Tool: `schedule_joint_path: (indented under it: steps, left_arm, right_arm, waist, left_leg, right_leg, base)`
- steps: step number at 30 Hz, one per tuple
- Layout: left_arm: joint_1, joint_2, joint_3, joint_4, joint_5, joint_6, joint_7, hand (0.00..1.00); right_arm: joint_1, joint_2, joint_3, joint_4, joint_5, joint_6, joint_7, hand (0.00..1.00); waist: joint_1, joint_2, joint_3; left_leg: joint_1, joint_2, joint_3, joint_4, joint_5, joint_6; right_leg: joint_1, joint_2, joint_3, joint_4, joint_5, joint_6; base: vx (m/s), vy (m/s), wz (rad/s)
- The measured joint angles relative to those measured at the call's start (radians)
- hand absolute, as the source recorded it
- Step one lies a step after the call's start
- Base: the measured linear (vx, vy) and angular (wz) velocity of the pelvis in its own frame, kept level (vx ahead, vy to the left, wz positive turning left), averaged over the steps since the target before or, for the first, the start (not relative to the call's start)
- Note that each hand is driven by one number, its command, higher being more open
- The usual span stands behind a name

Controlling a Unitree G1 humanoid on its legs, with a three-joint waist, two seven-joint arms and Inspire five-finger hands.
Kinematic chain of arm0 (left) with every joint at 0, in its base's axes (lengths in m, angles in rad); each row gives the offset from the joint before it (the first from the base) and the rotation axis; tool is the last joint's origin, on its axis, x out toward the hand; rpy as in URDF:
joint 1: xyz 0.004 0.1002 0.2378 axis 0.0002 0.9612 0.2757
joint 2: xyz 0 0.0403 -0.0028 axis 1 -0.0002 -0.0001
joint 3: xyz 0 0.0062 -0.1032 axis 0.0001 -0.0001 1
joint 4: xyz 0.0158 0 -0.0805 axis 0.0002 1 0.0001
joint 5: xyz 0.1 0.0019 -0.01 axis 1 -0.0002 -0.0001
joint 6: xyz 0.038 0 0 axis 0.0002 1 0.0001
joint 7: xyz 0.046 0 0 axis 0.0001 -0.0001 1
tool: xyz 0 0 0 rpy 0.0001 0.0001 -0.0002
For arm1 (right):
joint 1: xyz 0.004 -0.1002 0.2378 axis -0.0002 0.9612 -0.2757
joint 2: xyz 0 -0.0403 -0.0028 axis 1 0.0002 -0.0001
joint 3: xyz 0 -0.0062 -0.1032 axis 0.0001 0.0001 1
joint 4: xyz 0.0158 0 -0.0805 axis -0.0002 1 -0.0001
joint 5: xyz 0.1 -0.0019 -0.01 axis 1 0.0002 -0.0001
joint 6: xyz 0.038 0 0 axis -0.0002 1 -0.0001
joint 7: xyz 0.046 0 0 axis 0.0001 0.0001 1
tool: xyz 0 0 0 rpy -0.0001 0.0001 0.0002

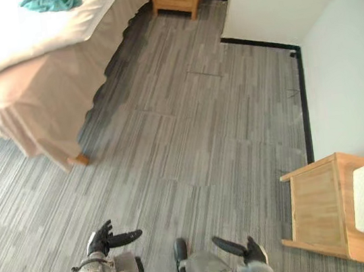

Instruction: Tidy up the quilt and then pick up the clothes from the bed and put them into the laundry hamper

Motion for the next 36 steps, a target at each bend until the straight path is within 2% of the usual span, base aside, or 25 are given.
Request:
schedule_joint_path:
  steps: [1, 3, 4, 5, 6, 8, 10, 11, 12, 13, 14, 15, 17, 20, 21, 22, 23, 26, 27, 28, 30, 31, 32, 34, 36]
  left_arm:
    - [-0.008, 0.004, -0.011, 0.002, -0.004, 0.001, 0.005, 1.00]
    - [-0.012, 0.005, -0.038, 0.013, -0.005, 0.003, 0.010, 1.00]
    - [-0.013, 0.004, -0.040, 0.018, -0.008, 0.004, 0.011, 1.00]
    - [-0.012, -0.001, -0.040, 0.021, -0.020, 0.005, 0.015, 1.00]
    - [-0.008, -0.002, -0.038, 0.027, -0.036, 0.006, 0.022, 1.00]
    - [-0.012, 0.030, -0.036, 0.036, -0.036, 0.004, 0.020, 1.00]
    - [-0.005, 0.053, -0.002, 0.045, -0.050, 0.011, 0.020, 1.00]
    - [-0.004, 0.066, 0.010, 0.070, -0.049, 0.012, 0.023, 1.00]
    - [-0.005, 0.066, 0.004, 0.079, -0.046, 0.015, 0.023, 1.00]
    - [-0.004, 0.070, 0.001, 0.090, -0.046, 0.026, 0.023, 1.00]
    - [-0.003, 0.070, -0.001, 0.096, -0.047, 0.032, 0.023, 1.00]
    - [-0.001, 0.075, -0.016, 0.119, -0.046, 0.036, 0.024, 1.00]
    - [0.000, 0.073, -0.031, 0.130, -0.046, 0.036, 0.024, 1.00]
    - [-0.015, 0.060, -0.033, 0.128, -0.056, 0.035, 0.025, 1.00]
    - [-0.015, 0.058, -0.033, 0.127, -0.084, 0.033, 0.026, 1.00]
    - [-0.011, 0.058, -0.022, 0.126, -0.092, 0.031, 0.026, 1.00]
    - [-0.007, 0.059, -0.012, 0.129, -0.093, 0.033, 0.026, 1.00]
    - [0.035, 0.013, 0.080, 0.121, -0.131, 0.031, 0.023, 1.00]
    - [0.039, 0.003, 0.098, 0.121, -0.131, 0.031, 0.023, 1.00]
    - [0.046, -0.016, 0.136, 0.107, -0.131, 0.030, 0.023, 1.00]
    - [0.053, -0.009, 0.142, 0.087, -0.156, 0.028, 0.007, 1.00]
    - [0.057, -0.008, 0.144, 0.074, -0.171, 0.028, 0.008, 1.00]
    - [0.060, -0.004, 0.147, 0.059, -0.194, 0.027, 0.009, 1.00]
    - [0.057, 0.006, 0.127, 0.056, -0.193, 0.027, 0.009, 1.00]
    - [0.046, 0.022, 0.062, 0.051, -0.188, 0.025, 0.009, 1.00]
  right_arm:
    - [-0.020, 0.007, 0.004, -0.001, -0.014, -0.007, -0.002, 0.00]
    - [-0.029, 0.006, 0.016, -0.002, -0.015, -0.020, -0.002, 0.00]
    - [-0.024, 0.010, 0.031, -0.001, -0.015, -0.020, -0.003, 0.00]
    - [-0.017, 0.013, 0.037, 0.004, -0.015, -0.017, -0.004, 0.00]
    - [0.003, 0.029, 0.046, 0.024, -0.015, -0.014, -0.004, 0.00]
    - [0.007, 0.064, 0.043, 0.048, -0.015, -0.009, -0.004, 0.00]
    - [0.007, 0.088, 0.016, 0.083, -0.012, 0.003, 0.013, 0.00]
    - [0.011, 0.101, -0.022, 0.084, -0.013, -0.001, 0.006, 0.00]
    - [0.015, 0.100, -0.027, 0.088, -0.013, -0.003, 0.002, 0.00]
    - [0.016, 0.082, -0.024, 0.089, -0.015, -0.017, 0.004, 0.00]
    - [0.017, 0.079, -0.023, 0.087, -0.015, -0.021, 0.005, 0.00]
    - [0.027, 0.072, -0.029, 0.071, -0.006, -0.023, 0.005, 0.00]
    - [0.022, 0.068, -0.033, 0.047, -0.007, -0.034, 0.010, 0.00]
    - [0.010, 0.052, -0.038, 0.038, -0.012, -0.038, 0.022, 0.00]
    - [0.009, 0.047, -0.036, 0.038, -0.017, -0.037, 0.023, 0.00]
    - [0.010, 0.047, -0.037, 0.040, -0.017, -0.032, 0.024, 0.00]
    - [0.007, 0.047, -0.038, 0.041, -0.017, -0.026, 0.024, 0.00]
    - [-0.020, 0.011, -0.045, 0.041, -0.050, -0.005, 0.024, 0.00]
    - [-0.025, 0.005, -0.044, 0.044, -0.053, -0.002, 0.023, 0.00]
    - [-0.022, 0.006, -0.037, 0.052, -0.058, 0.002, 0.020, 0.00]
    - [-0.015, 0.016, -0.007, 0.057, -0.058, 0.002, 0.021, 0.00]
    - [-0.019, 0.024, 0.006, 0.057, -0.057, 0.004, 0.021, 0.00]
    - [-0.036, 0.033, 0.014, 0.060, -0.056, 0.005, 0.021, 0.00]
    - [-0.058, 0.038, 0.013, 0.069, -0.056, 0.006, 0.018, 0.00]
    - [-0.087, 0.041, 0.012, 0.087, -0.056, 0.010, 0.015, 0.00]
  waist:
    - [0.010, -0.004, -0.001]
    - [0.013, 0.010, -0.008]
    - [0.017, 0.014, -0.011]
    - [0.025, 0.023, -0.021]
    - [0.042, 0.007, -0.048]
    - [0.034, -0.058, -0.083]
    - [0.041, -0.099, -0.081]
    - [0.036, -0.100, -0.075]
    - [0.027, -0.106, -0.076]
    - [0.022, -0.113, -0.072]
    - [0.022, -0.112, -0.070]
    - [0.011, -0.104, -0.067]
    - [-0.019, -0.089, -0.068]
    - [-0.026, -0.066, -0.060]
    - [-0.031, -0.067, -0.060]
    - [-0.037, -0.080, -0.057]
    - [-0.031, -0.084, -0.057]
    - [-0.028, 0.001, -0.042]
    - [-0.030, 0.003, -0.042]
    - [-0.025, 0.007, -0.049]
    - [-0.018, -0.012, -0.057]
    - [-0.011, -0.022, -0.060]
    - [-0.006, -0.033, -0.059]
    - [-0.004, -0.037, -0.057]
    - [-0.001, -0.048, -0.051]
  left_leg:
    - [-0.047, -0.039, 0.005, -0.171, 0.008, 0.019]
    - [-0.097, -0.082, 0.036, -0.464, 0.108, 0.070]
    - [-0.110, -0.099, 0.094, -0.617, 0.207, 0.116]
    - [-0.129, -0.103, 0.126, -0.652, 0.287, 0.168]
    - [-0.135, -0.122, 0.113, -0.638, 0.427, 0.227]
    - [-0.112, -0.191, 0.098, -0.676, 0.402, 0.247]
    - [-0.039, -0.203, 0.038, -0.640, 0.315, 0.241]
    - [0.031, -0.216, -0.024, -0.627, 0.259, 0.217]
    - [0.070, -0.213, -0.057, -0.632, 0.236, 0.216]
    - [0.149, -0.219, -0.099, -0.645, 0.193, 0.219]
    - [0.194, -0.222, -0.123, -0.653, 0.177, 0.213]
    - [0.274, -0.221, -0.177, -0.675, 0.156, 0.203]
    - [0.359, -0.192, -0.309, -0.715, 0.125, 0.191]
    - [0.387, -0.146, -0.449, -0.720, 0.088, 0.172]
    - [0.385, -0.137, -0.518, -0.719, 0.060, 0.148]
    - [0.390, -0.140, -0.576, -0.709, 0.023, 0.111]
    - [0.398, -0.139, -0.596, -0.700, 0.001, 0.099]
    - [0.399, -0.076, -0.557, -0.573, -0.011, 0.078]
    - [0.397, -0.069, -0.556, -0.542, -0.006, 0.071]
    - [0.379, -0.060, -0.532, -0.472, 0.016, 0.041]
    - [0.321, -0.056, -0.442, -0.350, 0.026, -0.019]
    - [0.267, -0.048, -0.316, -0.271, 0.007, -0.038]
    - [0.200, -0.039, -0.132, -0.203, -0.032, -0.008]
    - [0.150, -0.057, -0.011, -0.199, -0.064, 0.036]
    - [0.087, -0.161, 0.082, -0.382, -0.037, 0.112]
  right_leg:
    - [0.052, -0.017, 0.011, -0.023, -0.024, 0.028]
    - [0.123, -0.031, 0.011, -0.039, -0.072, 0.035]
    - [0.172, -0.038, 0.011, -0.043, -0.125, 0.034]
    - [0.206, -0.034, 0.012, -0.042, -0.158, 0.041]
    - [0.238, -0.043, 0.010, -0.037, -0.186, 0.053]
    - [0.222, -0.095, -0.017, 0.025, -0.185, 0.059]
    - [0.136, -0.079, -0.022, 0.337, -0.076, 0.130]
    - [0.097, -0.056, -0.029, 0.519, 0.075, 0.229]
    - [0.061, -0.056, -0.028, 0.639, 0.111, 0.266]
    - [-0.028, -0.077, -0.043, 0.875, 0.049, 0.232]
    - [-0.067, -0.088, -0.055, 0.949, 0.010, 0.206]
    - [-0.134, -0.112, -0.082, 1.014, -0.062, 0.129]
    - [-0.271, -0.145, -0.103, 0.904, -0.173, 0.092]
    - [-0.366, -0.145, -0.020, 0.605, -0.165, 0.129]
    - [-0.381, -0.162, 0.058, 0.416, -0.134, 0.170]
    - [-0.378, -0.194, 0.136, 0.269, -0.063, 0.231]
    - [-0.363, -0.192, 0.138, 0.277, 0.017, 0.250]
    - [-0.289, -0.153, 0.021, 0.408, -0.096, 0.140]
    - [-0.260, -0.152, -0.007, 0.408, -0.106, 0.125]
    - [-0.195, -0.151, -0.050, 0.384, -0.121, 0.103]
    - [-0.084, -0.160, -0.073, 0.296, -0.134, 0.081]
    - [-0.021, -0.167, -0.095, 0.241, -0.136, 0.078]
    - [0.038, -0.180, -0.105, 0.192, -0.138, 0.075]
    - [0.066, -0.197, -0.109, 0.176, -0.138, 0.075]
    - [0.094, -0.241, -0.131, 0.191, -0.141, 0.080]
  base:
    - [0.82, -0.039, -0.57]
    - [0.59, 0.018, -0.30]
    - [0.49, 0.077, -0.13]
    - [0.78, 0.146, -0.20]
    - [0.70, 0.143, 0.05]
    - [0.86, 0.133, 0.47]
    - [0.85, 0.135, 0.81]
    - [0.51, 0.077, 0.98]
    - [0.61, 0.028, 1.22]
    - [0.46, -0.033, 0.93]
    - [0.60, -0.077, 1.15]
    - [0.61, -0.097, 1.10]
    - [0.64, -0.156, 1.70]
    - [0.56, -0.273, 1.70]
    - [0.53, -0.481, 1.89]
    - [0.64, -0.595, 1.77]
    - [0.54, -0.536, 1.34]
    - [0.49, -0.432, 1.15]
    - [0.57, -0.424, 1.34]
    - [0.55, -0.359, 1.38]
    - [0.38, -0.203, 1.36]
    - [0.43, -0.130, 1.20]
    - [0.43, -0.130, 1.07]
    - [0.28, -0.006, 0.73]
    - [0.39, 0.053, 0.79]
